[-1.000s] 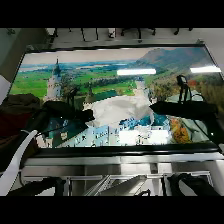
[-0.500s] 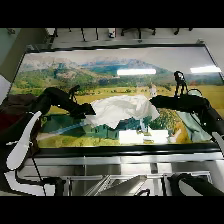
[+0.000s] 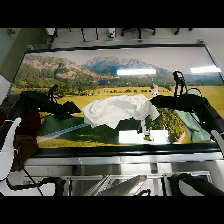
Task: Fold the shirts.
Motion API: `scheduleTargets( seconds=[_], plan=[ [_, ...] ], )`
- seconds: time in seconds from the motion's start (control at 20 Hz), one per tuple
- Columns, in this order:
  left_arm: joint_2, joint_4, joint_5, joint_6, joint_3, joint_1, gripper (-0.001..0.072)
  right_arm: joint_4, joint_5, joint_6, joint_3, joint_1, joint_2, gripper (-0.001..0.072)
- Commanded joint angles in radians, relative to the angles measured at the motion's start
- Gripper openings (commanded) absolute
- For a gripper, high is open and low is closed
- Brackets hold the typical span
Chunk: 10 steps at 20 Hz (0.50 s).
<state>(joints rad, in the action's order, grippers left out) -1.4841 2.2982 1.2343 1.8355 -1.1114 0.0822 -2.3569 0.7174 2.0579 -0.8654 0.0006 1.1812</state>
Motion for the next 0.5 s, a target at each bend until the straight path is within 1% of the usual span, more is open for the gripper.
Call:
scheduleTargets(
  seconds=[0.0,0.1,0.2,0.25,0.3,0.4,0.45],
  plan=[
    [-0.049,0.109,-0.104,0.066,0.030,-0.026,0.0699,0.000,0.001,-0.004,-0.001,0.001,0.004,0.0016],
    [-0.088,0.112,-0.140,0.068,-0.014,-0.060,0.0699,0.000,0.010,-0.004,-0.001,0.001,0.005,0.0016],
    [-0.125,0.111,-0.141,0.068,-0.087,-0.084,0.0694,0.001,0.012,-0.004,-0.001,0.001,0.009,0.0016],
    [-0.145,0.110,-0.135,0.068,-0.125,-0.097,0.0539,0.001,0.011,-0.004,-0.001,0.001,0.013,0.0016],
    [-0.165,0.109,-0.134,0.068,-0.151,-0.109,0.0354,0.000,0.011,-0.004,-0.001,0.001,0.017,0.0016],
    [-0.198,0.109,-0.114,0.068,-0.180,-0.135,0.0076,0.000,0.011,-0.004,-0.001,0.001,0.023,0.0016],
    [-0.204,0.109,-0.100,0.069,-0.180,-0.145,0.0023,0.000,0.011,-0.004,-0.001,0.001,0.023,0.0016]
  ],
)
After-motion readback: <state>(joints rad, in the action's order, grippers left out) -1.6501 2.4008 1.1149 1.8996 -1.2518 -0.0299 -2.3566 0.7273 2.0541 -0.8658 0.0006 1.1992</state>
